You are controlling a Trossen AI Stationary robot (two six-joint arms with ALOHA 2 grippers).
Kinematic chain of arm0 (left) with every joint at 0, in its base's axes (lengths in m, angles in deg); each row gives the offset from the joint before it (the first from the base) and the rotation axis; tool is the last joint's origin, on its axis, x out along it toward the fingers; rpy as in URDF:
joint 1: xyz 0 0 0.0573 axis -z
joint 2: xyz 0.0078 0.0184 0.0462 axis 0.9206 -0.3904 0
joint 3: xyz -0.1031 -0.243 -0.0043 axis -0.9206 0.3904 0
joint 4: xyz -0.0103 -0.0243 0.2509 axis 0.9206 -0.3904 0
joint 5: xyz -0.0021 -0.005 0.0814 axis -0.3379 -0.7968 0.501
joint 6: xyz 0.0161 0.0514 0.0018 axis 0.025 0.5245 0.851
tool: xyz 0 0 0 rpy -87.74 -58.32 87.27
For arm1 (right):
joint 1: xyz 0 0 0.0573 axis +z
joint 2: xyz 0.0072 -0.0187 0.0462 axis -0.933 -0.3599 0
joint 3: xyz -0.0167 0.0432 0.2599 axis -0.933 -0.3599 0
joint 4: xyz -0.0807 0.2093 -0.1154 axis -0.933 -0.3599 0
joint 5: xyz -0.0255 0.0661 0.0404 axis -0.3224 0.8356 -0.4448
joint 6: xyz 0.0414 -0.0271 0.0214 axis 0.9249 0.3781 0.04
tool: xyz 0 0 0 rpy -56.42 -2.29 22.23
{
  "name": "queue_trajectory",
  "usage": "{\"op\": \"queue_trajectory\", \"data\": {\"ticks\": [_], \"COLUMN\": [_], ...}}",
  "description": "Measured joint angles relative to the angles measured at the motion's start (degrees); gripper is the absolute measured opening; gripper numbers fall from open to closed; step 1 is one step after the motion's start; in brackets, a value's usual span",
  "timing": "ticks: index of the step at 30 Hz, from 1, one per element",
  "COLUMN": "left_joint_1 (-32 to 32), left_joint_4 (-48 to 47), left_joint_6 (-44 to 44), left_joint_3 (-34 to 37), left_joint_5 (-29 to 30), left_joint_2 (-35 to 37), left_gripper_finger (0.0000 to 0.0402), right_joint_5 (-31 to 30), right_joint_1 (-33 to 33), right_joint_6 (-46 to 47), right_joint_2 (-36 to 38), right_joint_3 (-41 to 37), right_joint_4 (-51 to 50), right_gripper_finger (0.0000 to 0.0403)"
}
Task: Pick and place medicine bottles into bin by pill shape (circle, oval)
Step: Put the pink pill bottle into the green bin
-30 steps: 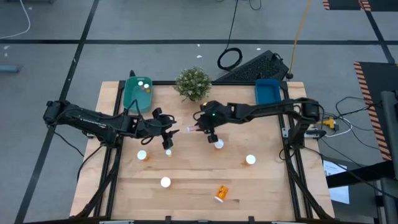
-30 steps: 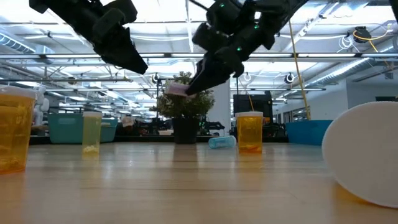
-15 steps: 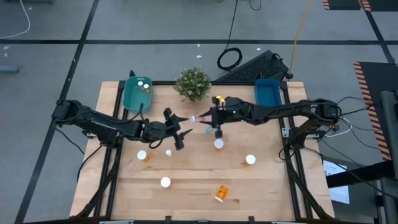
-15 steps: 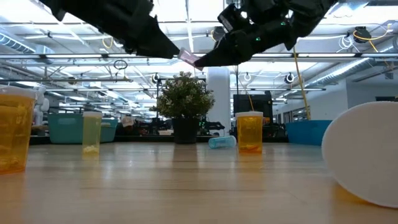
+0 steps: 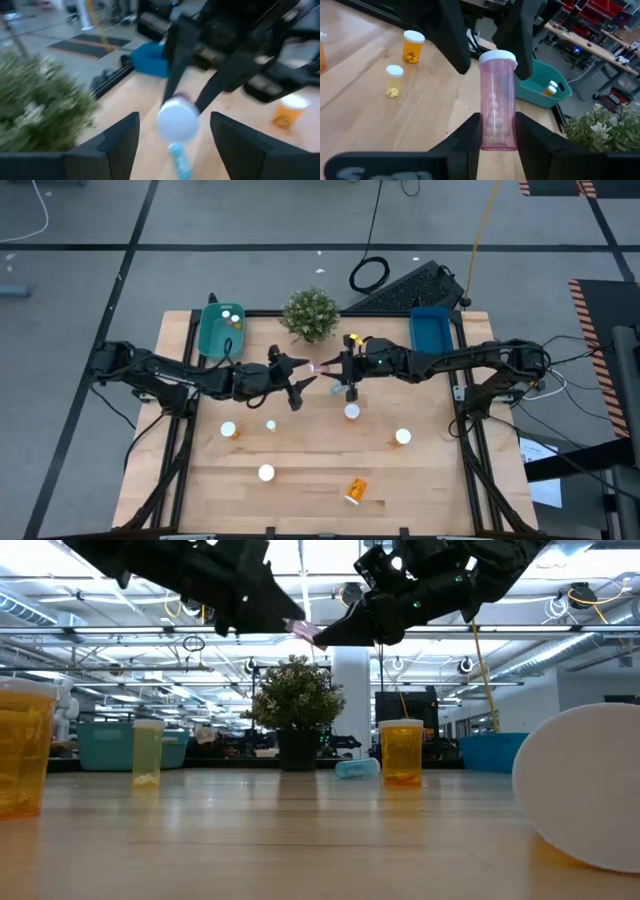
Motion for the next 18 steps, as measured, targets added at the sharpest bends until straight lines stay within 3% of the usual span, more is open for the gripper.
{"op": "queue_trajectory", "data": {"ticks": [18], "left_joint_1": [-0.34], "left_joint_4": [0.28], "left_joint_6": [-0.16], "left_joint_3": [0.02], "left_joint_5": [-0.29], "left_joint_2": [-0.95], "left_gripper_finger": [0.0143], "right_joint_5": [-1.05], "right_joint_1": [0.07], "right_joint_6": [-0.36], "right_joint_2": [-0.02], "right_joint_3": [0.00], "right_joint_4": [0.21], "right_gripper_finger": [0.0100]}}
